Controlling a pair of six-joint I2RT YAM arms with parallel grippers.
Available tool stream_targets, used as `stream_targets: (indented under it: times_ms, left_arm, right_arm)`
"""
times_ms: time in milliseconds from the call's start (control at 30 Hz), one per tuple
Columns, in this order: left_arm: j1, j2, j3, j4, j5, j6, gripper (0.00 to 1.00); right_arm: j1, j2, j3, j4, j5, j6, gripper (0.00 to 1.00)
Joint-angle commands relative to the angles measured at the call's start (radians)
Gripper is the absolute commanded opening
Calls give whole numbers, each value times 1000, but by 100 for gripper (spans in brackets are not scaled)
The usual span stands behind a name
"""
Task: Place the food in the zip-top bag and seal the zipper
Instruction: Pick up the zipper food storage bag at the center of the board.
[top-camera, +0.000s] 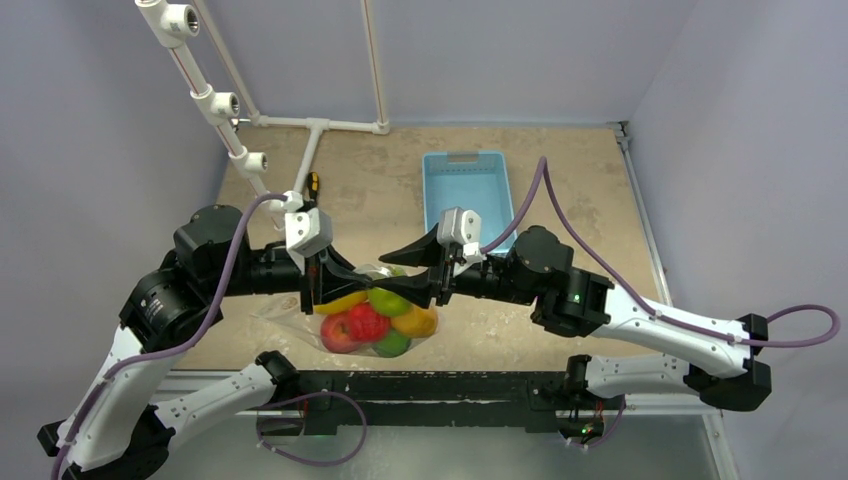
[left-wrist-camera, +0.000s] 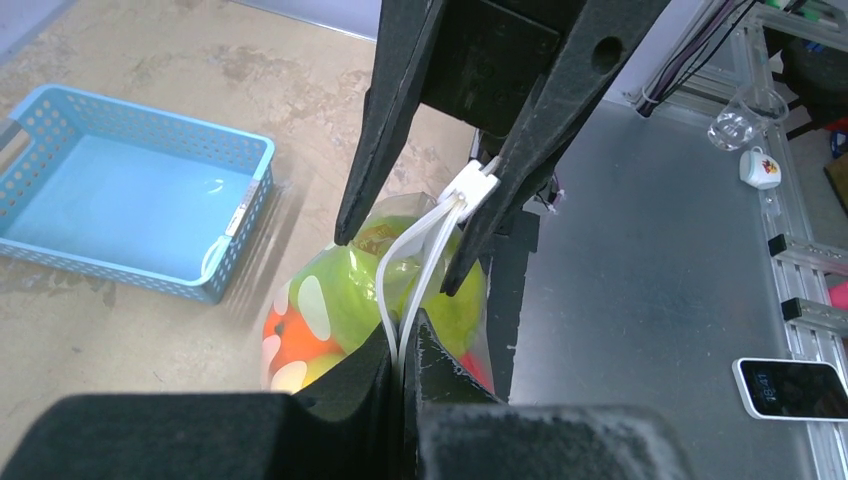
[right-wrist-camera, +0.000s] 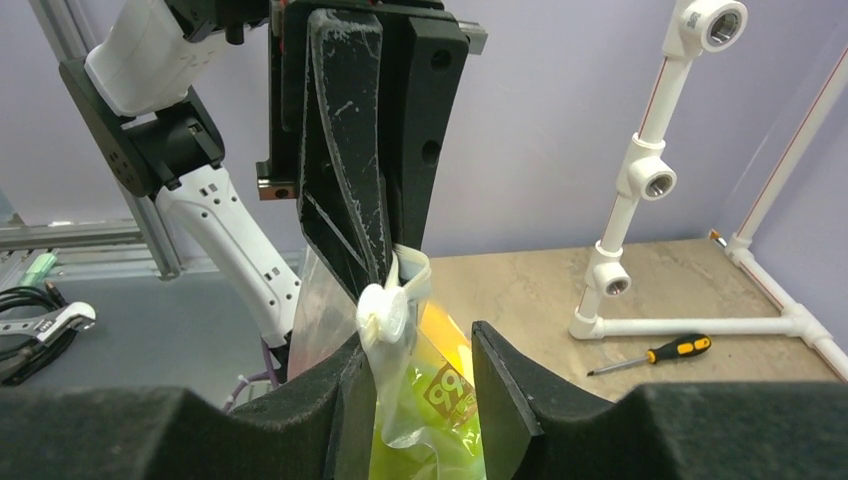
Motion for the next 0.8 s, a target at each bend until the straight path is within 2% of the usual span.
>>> stream_targets:
  times_ms: [0,167,333,433,500,767]
  left_arm:
    - [-4,-10,54,81,34,-19,0]
    - [-3,-14,54,85,34,-24,0]
    - [-3,-11,53,82,37,-26,0]
    - [-3,-9,51,83,41,-25,0]
    - [-4,-9,46,83,43,-23,0]
    - [-3,8,44,54,11,-16,0]
  right_arm:
    - [2,-11,-9,79,-8,-11,40]
    - [2,-14,-10,97,-9,-10,33]
    - [3,-14,-10,108,-9,-8,20]
    - [3,-14,-10,117,-11,-5,11]
    - [2,-17,-12,125,-14,-5,0]
    - [3,-24,-11,137,-27,-8,0]
